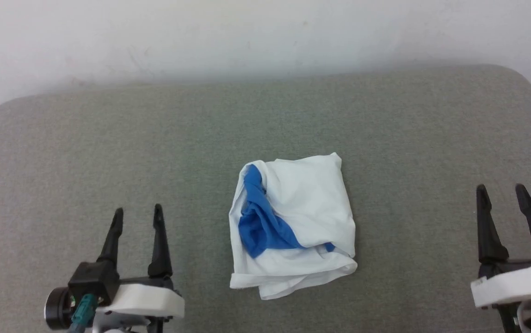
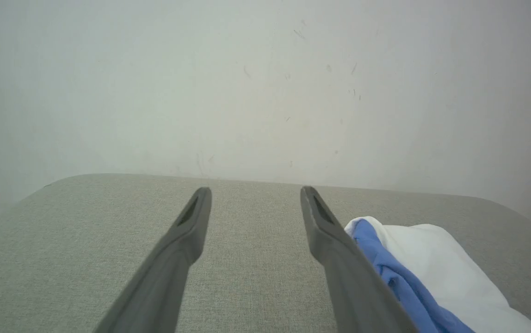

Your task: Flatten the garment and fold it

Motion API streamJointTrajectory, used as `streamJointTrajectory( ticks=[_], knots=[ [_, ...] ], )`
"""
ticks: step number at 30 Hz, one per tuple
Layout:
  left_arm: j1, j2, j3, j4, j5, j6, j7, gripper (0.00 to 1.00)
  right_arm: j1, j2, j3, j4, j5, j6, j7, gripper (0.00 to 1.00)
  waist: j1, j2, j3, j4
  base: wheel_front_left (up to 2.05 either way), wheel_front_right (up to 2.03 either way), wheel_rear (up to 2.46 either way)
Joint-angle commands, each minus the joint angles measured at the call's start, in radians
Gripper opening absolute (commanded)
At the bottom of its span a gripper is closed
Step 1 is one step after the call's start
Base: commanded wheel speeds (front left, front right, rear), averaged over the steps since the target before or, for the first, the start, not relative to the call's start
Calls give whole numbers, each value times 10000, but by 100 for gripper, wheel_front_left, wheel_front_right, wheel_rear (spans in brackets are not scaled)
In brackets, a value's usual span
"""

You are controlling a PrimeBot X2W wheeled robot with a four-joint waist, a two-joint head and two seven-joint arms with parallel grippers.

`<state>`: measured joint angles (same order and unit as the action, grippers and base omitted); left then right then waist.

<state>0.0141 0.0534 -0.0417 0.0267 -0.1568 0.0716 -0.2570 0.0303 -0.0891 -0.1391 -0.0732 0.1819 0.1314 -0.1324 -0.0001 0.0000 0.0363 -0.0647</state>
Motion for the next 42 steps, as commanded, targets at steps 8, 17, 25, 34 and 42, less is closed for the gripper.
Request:
streamJointTrajectory(
  ticks=[8,17,25,34,42],
  knots=[
    [-116,53,374,-24,130,-233,-47,100,247,-243,-1334,403,1308,-7,1694,100,1,0,430,329,0,0,0],
    [-494,-19,78,-228,-128,-360,-47,100,-1024,-1205,-2178,3031,5378,-7,6065,100,1,0,1146,1481,0,0,0],
    [-918,-29,-516,-327,-483,-131,-47,100,-2746,-848,-1867,4431,8172,-7,8935,100,1,0,1863,2454,0,0,0],
    [-1218,-30,-895,-377,-667,152,-47,100,-3868,-638,-713,5599,8705,-7,9833,98,1,0,2193,2865,0,0,0],
    [-1183,-31,-929,-196,-563,220,-47,100,-4187,-801,138,5972,8731,-7,9647,0,1,0,1909,2674,0,0,0]
  ],
)
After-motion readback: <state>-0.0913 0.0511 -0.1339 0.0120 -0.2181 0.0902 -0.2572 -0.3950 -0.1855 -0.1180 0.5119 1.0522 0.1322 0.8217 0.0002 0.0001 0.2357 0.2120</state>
